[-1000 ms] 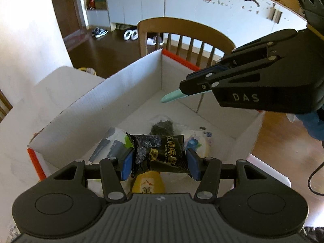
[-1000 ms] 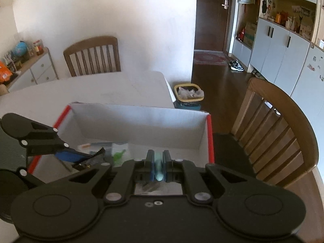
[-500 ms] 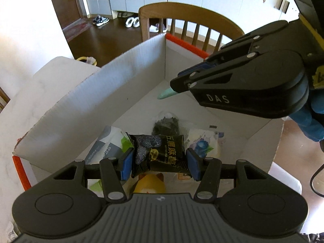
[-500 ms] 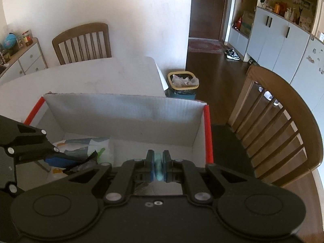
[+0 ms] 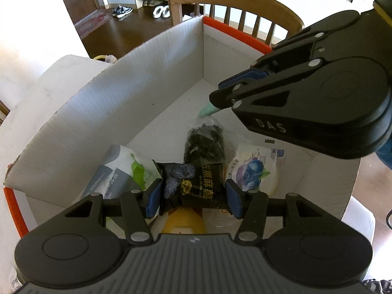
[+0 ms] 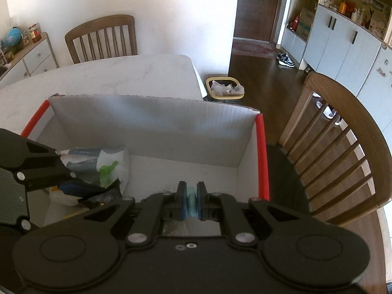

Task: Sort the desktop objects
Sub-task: 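Lower both items into the box and open both tools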

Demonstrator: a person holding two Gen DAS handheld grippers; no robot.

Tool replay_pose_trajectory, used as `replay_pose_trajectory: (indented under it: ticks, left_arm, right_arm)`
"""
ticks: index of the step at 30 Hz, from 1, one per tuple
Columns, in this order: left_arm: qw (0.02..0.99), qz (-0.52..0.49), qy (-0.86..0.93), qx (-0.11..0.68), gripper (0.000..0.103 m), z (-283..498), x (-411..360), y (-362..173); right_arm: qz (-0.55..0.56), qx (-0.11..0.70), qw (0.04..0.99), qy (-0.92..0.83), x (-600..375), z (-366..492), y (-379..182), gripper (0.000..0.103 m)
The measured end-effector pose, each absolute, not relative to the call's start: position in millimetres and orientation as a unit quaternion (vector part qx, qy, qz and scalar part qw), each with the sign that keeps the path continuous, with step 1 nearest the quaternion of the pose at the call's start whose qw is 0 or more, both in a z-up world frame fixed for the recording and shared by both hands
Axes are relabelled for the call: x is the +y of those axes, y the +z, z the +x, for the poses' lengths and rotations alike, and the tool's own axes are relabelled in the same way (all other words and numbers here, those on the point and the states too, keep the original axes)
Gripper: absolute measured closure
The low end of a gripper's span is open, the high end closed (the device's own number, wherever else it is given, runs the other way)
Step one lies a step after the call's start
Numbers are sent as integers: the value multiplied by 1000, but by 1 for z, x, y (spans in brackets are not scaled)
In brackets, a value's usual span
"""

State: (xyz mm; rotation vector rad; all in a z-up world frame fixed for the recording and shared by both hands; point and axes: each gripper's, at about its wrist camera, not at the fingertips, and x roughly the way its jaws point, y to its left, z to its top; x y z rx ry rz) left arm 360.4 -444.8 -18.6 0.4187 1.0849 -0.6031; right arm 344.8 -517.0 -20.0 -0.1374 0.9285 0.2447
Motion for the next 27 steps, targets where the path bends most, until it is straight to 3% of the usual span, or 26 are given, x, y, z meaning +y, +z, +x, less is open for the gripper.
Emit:
replay_pose_trajectory:
  ticks: [6, 8, 10, 14, 27]
  left_arm:
    - [790, 193, -280, 510, 49, 362, -443, -19]
    - [791, 194, -277, 511, 48, 362, -443, -19]
    - [792, 194, -276, 510, 47, 361, -443, -19]
    - [800, 186, -270, 503, 32, 360, -439, -15]
    - [827, 138, -258, 480, 31, 339, -405, 12]
  right_arm:
    - [-57, 450, 881, 134, -521, 346, -19, 83]
    - [-51, 449, 881, 139, -524, 344, -16, 67]
    - [-39, 445, 883, 145, -528, 342, -12, 58]
    - [-28, 431, 889, 150, -535, 338, 2, 48]
    - [3, 415, 896, 157, -552, 322, 26, 40]
